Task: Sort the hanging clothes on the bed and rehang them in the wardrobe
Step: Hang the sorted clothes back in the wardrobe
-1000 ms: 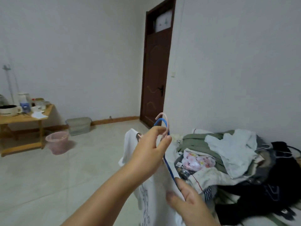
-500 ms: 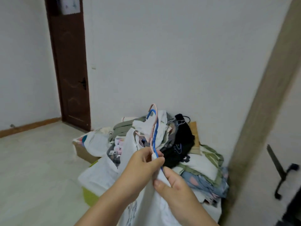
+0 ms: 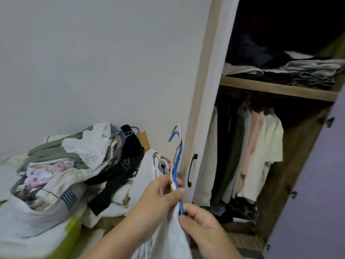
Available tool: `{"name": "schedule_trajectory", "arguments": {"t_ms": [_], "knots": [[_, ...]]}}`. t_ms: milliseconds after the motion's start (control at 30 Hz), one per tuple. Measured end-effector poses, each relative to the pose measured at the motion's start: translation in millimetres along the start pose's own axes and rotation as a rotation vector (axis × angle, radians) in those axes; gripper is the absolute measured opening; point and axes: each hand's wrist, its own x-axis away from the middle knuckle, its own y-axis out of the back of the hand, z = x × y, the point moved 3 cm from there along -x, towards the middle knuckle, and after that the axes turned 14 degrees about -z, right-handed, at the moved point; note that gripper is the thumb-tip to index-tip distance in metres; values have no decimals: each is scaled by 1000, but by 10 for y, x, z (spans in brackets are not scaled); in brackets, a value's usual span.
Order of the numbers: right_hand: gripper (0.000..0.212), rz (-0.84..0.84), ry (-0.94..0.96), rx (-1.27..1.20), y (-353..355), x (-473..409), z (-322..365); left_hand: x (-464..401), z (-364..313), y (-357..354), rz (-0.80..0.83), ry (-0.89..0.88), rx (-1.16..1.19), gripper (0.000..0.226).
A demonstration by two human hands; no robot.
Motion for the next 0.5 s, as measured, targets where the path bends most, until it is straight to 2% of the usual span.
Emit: {"name": "schedule_trajectory", "arguments": {"t_ms": [200,367,433,500], "knots": [[27,-171,25,-35,1012,252,-101,124,141,-1102,124,7,5,10],[26,-428,132,90,1703,336,-93,121,236,-1830,158,43,42,9],[18,-457,126,157,1927,331,-89,71,293,-2065,170,56,30,11],[20,-487,113,195,2162,302,-139,-14,365,-2289,198,65,7,12]]}}
